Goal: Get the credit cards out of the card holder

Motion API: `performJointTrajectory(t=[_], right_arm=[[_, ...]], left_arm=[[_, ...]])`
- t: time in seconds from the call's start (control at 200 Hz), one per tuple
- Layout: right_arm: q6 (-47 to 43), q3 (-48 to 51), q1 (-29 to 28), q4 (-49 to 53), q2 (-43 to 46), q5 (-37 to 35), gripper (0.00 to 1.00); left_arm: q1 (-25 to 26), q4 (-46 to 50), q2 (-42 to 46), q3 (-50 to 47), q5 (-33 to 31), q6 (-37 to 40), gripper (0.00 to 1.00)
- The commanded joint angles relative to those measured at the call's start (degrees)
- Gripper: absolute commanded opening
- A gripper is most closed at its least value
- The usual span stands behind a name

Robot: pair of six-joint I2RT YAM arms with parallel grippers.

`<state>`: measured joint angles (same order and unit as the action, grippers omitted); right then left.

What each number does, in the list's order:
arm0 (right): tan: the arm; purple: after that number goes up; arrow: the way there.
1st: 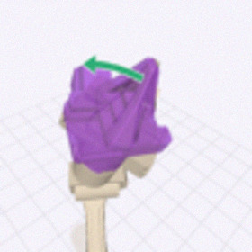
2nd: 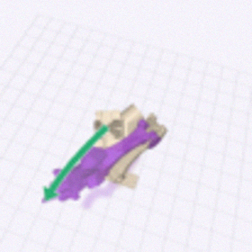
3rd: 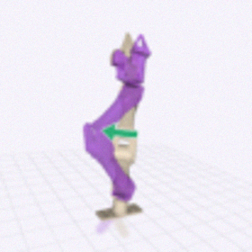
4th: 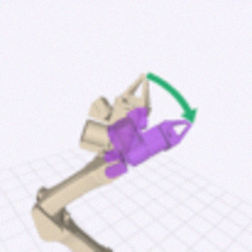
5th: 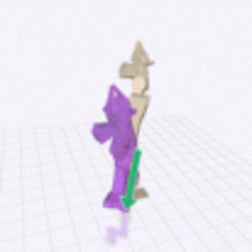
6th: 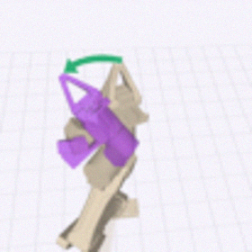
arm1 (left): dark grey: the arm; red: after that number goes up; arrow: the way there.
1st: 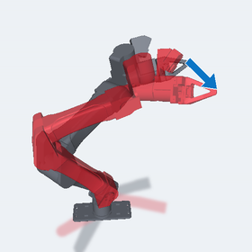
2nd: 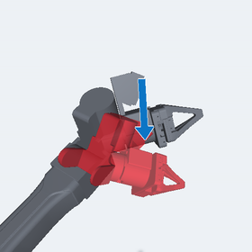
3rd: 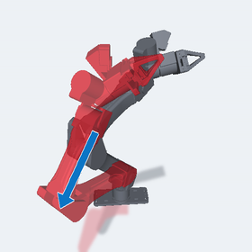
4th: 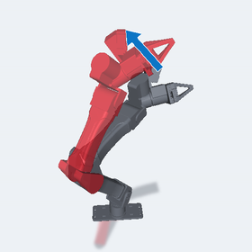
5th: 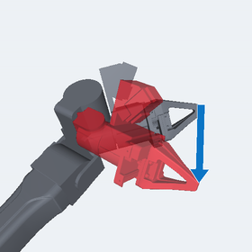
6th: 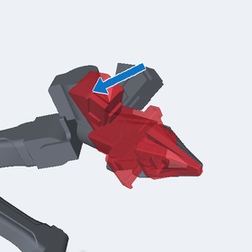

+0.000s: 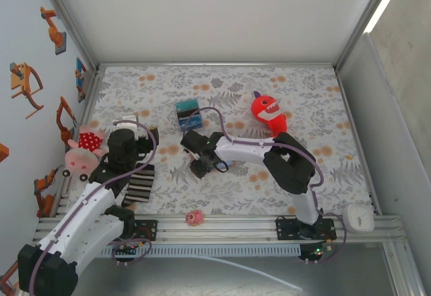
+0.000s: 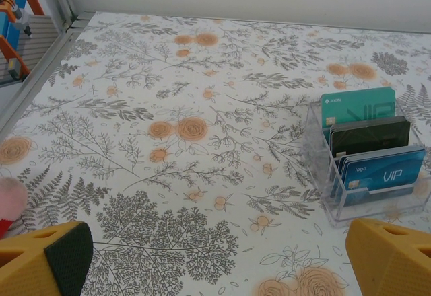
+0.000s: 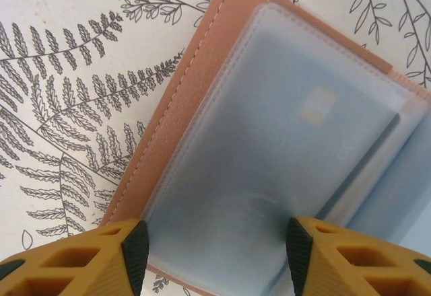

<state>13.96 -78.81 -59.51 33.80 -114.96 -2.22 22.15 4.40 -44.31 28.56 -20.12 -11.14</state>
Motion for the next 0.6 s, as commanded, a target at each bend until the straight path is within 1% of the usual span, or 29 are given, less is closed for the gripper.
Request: performJointTrajectory(t=[0.0, 0.085, 0.26, 0.466, 0.591], right_arm=[[1.27, 2.2, 0.19, 1.31, -1.96, -1.34, 0.53], [1.27, 2.43, 0.33, 0.77, -1.2, -1.9, 0.51], [1.66, 2.16, 1.14, -0.61, 0.07, -1.42, 0.4], [2.43, 2.49, 2.45, -2.38, 1.7, -0.59, 0.3], [3.22, 2.69, 2.58, -2.7, 3.05, -2.48, 0.22]], left_arm=[[-0.1, 0.32, -0.32, 2.23, 0.26, -0.9, 0.97], [-0.09, 0.21, -0.56, 2.53, 0.6, -0.86, 0.97], [-0.09, 0.34, -1.02, 3.26, 1.69, -0.6, 0.97], [-0.1, 1.13, -0.98, 4.48, 3.13, -0.38, 0.97], [-0.1, 1.28, -0.69, 5.01, 4.95, -0.29, 0.97]])
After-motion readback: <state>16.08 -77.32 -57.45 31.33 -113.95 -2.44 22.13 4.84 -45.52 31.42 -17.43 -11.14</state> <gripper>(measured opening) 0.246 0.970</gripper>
